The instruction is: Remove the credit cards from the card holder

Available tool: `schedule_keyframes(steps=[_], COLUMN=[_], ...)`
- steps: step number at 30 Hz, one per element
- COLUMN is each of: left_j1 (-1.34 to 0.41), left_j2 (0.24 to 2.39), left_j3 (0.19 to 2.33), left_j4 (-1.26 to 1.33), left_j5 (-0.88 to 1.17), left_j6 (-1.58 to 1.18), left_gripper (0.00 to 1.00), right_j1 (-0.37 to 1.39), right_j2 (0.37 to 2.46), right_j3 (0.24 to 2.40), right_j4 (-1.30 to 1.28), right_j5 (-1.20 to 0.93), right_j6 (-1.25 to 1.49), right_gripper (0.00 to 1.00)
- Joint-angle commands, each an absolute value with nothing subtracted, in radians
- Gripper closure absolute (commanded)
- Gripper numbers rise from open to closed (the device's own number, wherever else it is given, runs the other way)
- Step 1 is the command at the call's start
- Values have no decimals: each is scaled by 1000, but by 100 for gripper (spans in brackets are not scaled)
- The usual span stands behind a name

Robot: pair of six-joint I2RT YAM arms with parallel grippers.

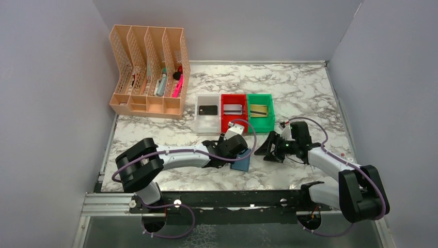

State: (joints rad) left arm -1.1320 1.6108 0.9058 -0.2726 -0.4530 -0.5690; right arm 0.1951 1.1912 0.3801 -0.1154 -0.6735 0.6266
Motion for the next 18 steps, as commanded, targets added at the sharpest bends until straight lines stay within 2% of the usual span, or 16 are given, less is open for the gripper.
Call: schedule_keyframes(steps=[1,6,10,15,18], left_j1=[-1097,-1081,-1054,-1028,-1026], left_j2=[1593,1588,1588,1561,1499], left_j3=[886,847,813,795,783], left_j4=[-200,-117,-85,-103,-96], left_j5=[-371,-261,-220,-231,-234], left_j6=[-569,-568,-603,-611,-601], left_gripper=[55,62,74,100,100], right_j1=[195,196,195,196,196], right_j2=[1196,1195,1196,1191,1186], right_j3=[408,408,412,421,423], right_j4=[-136,-134,-135,-139,-139], right_j5=[-663,-664,-669,-679,-680], right_j6=[611,617,617,615,615], right_gripper=[27,27,27,27,27])
